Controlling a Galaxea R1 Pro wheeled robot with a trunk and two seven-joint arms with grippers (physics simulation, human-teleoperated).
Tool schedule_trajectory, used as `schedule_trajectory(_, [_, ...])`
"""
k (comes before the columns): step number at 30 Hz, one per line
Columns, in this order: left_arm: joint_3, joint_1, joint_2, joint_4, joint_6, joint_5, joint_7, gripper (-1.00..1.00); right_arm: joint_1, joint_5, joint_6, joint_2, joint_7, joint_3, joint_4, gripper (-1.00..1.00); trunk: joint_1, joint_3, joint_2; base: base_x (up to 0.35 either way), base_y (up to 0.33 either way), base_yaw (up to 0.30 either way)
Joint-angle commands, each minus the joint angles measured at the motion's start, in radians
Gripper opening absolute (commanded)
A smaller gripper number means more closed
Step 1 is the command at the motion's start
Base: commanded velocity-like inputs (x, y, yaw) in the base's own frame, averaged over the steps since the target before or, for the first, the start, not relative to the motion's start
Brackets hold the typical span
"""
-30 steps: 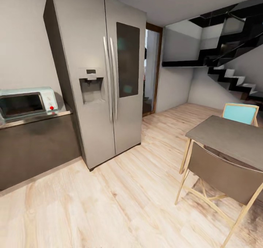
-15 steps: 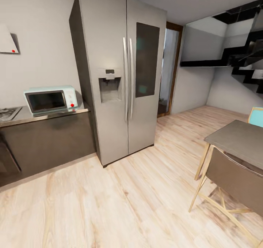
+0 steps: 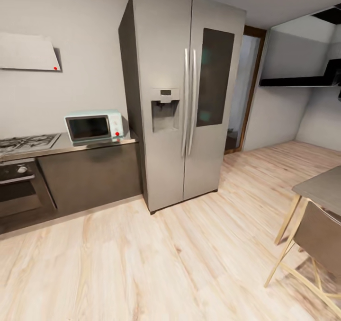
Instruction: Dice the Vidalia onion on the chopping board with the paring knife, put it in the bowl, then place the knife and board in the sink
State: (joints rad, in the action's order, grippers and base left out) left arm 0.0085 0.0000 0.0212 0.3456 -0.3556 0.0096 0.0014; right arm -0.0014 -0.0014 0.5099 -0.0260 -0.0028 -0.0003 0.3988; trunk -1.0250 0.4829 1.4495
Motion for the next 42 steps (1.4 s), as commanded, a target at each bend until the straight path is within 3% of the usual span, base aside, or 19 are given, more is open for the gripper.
schedule_trajectory(1, [0.001,0.000,-0.001,0.001,-0.002,0.001,0.000,1.00,0.000,0.000,0.003,0.000,0.000,0.000,0.000,1.00,0.000,0.001,0.000,0.000,0.000,0.276])
schedule_trajectory(21, [0.001,0.000,-0.004,-0.002,-0.002,0.000,0.000,1.00,0.000,0.000,0.004,0.001,0.000,0.000,0.000,1.00,0.000,0.001,0.000,0.000,0.000,0.276])
schedule_trajectory(42, [0.001,0.000,-0.004,-0.006,-0.002,0.000,0.000,1.00,0.000,0.001,0.004,0.000,0.000,0.000,0.000,1.00,0.081,-0.065,-0.147,0.000,0.000,0.276])
